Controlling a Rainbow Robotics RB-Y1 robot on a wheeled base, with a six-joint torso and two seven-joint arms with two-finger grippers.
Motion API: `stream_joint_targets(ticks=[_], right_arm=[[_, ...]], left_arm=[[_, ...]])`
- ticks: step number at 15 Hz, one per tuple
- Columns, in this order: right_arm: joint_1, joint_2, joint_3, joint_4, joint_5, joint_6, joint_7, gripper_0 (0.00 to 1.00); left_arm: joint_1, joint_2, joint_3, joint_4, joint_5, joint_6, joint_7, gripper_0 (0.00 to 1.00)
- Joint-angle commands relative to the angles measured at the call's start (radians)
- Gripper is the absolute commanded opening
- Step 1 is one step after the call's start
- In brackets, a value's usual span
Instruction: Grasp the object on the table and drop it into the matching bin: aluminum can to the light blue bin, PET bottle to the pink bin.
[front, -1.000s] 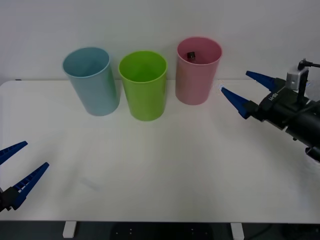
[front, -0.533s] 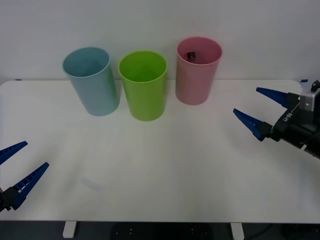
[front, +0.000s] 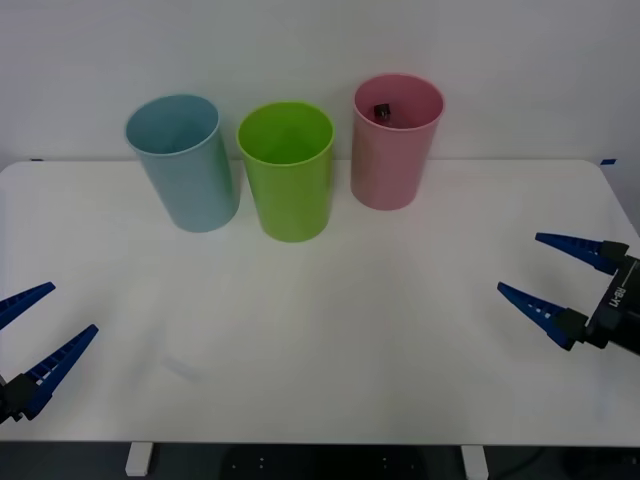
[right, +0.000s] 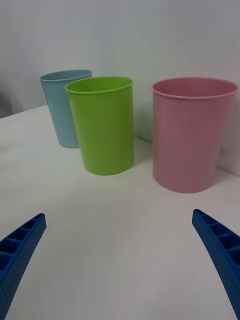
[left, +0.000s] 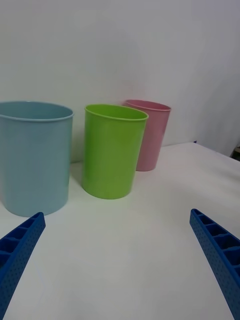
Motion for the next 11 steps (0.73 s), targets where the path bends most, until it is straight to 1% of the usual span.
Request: stream_joint_targets(ticks=[1,5,11], right_arm=[[0.039,0.000,-0.021,0.000,0.000,-0.026,0.010,1.00],[0.091,0.000,-0.040,-0.020,-0.001,-0.029,0.015,1.00],[0.103,0.008,-0.040,-0.020,-0.001,-0.037,0.015,1.00]], left_arm=[[0.000,0.000,0.000,0.000,0.000,0.000,0.000,1.00],[0.000,0.000,0.000,0.000,0.000,0.000,0.000,1.00],[0.000,0.000,0.000,0.000,0.000,0.000,0.000,1.00]])
